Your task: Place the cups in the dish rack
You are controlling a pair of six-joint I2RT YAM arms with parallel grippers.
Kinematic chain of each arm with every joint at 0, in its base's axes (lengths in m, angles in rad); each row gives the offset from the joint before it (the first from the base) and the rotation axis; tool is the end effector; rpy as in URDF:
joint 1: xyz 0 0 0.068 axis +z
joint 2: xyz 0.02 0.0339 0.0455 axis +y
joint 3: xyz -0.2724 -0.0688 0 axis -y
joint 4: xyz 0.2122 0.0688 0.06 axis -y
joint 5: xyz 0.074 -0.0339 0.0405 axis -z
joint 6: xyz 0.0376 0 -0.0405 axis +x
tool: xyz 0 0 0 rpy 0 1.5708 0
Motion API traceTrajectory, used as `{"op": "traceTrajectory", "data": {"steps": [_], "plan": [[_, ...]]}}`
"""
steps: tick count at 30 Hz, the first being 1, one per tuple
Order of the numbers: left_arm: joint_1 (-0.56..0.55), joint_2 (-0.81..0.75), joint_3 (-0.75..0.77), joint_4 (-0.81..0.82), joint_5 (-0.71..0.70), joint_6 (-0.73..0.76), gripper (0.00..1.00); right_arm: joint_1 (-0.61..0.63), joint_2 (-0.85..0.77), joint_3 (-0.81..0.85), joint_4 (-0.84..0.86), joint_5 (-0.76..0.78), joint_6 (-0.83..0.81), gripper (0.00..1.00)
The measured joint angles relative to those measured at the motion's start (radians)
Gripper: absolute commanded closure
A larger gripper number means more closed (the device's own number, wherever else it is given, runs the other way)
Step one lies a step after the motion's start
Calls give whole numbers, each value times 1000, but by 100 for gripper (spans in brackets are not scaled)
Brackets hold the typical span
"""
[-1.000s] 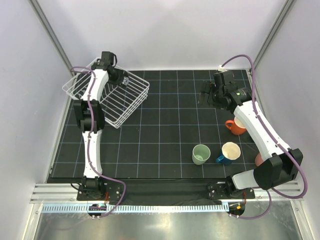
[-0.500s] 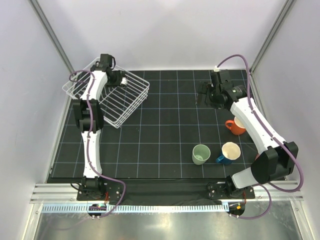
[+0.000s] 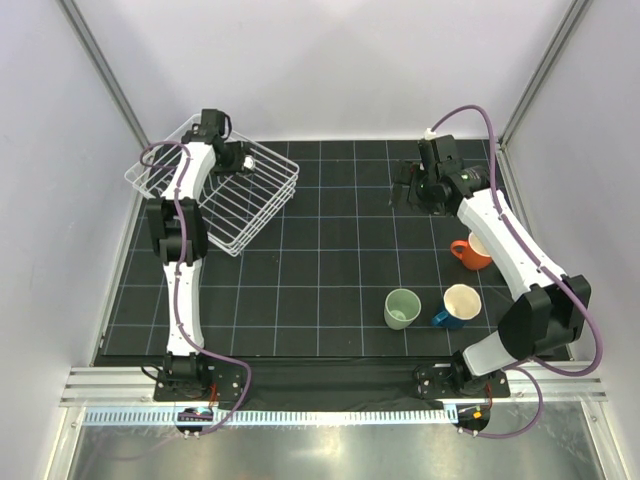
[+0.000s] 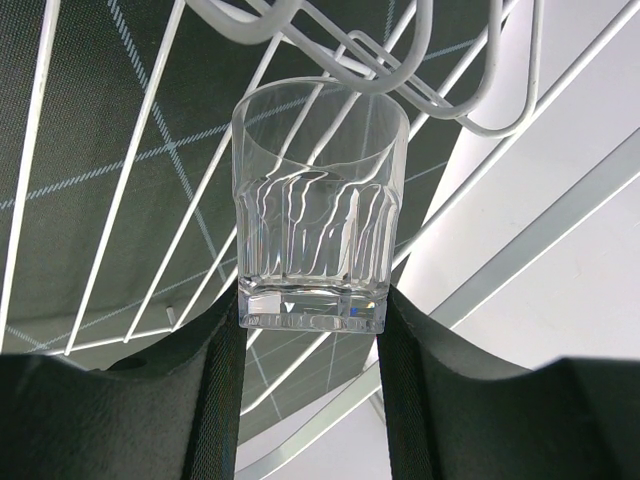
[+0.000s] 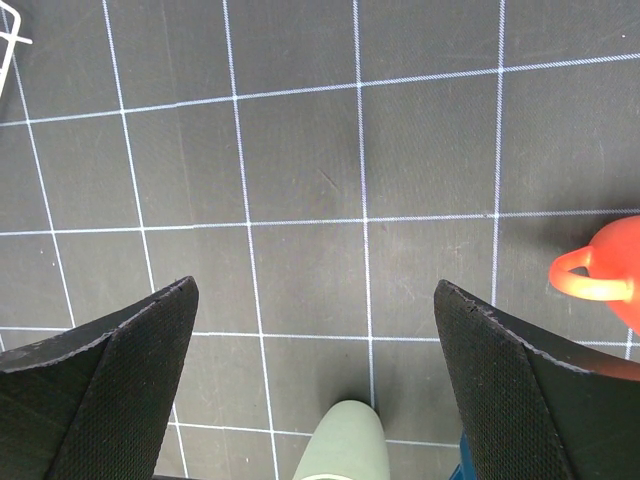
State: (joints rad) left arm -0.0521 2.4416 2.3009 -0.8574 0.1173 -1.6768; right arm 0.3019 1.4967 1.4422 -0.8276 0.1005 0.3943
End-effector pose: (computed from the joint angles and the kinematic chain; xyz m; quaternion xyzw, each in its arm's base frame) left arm 0.5063 -0.0308 0.2251 -0.6838 0.6707 -0.2510 0.1402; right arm 0.2740 0.0814 0.3475 0.0604 0.9383 0.0706 0.3331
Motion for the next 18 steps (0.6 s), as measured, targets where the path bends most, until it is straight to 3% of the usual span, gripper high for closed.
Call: {"op": "traceTrajectory", "data": {"steps": [3,6,18], "plan": [[0,0,0,3,0,-2,40,0,3,3,3,-2,0,0],[0,0,0,21,9,-9,34,0,4,3,3,-3,0,0],[0,0,0,47,18,-14,27,0,15,8,3,-14,-9,0]]}}
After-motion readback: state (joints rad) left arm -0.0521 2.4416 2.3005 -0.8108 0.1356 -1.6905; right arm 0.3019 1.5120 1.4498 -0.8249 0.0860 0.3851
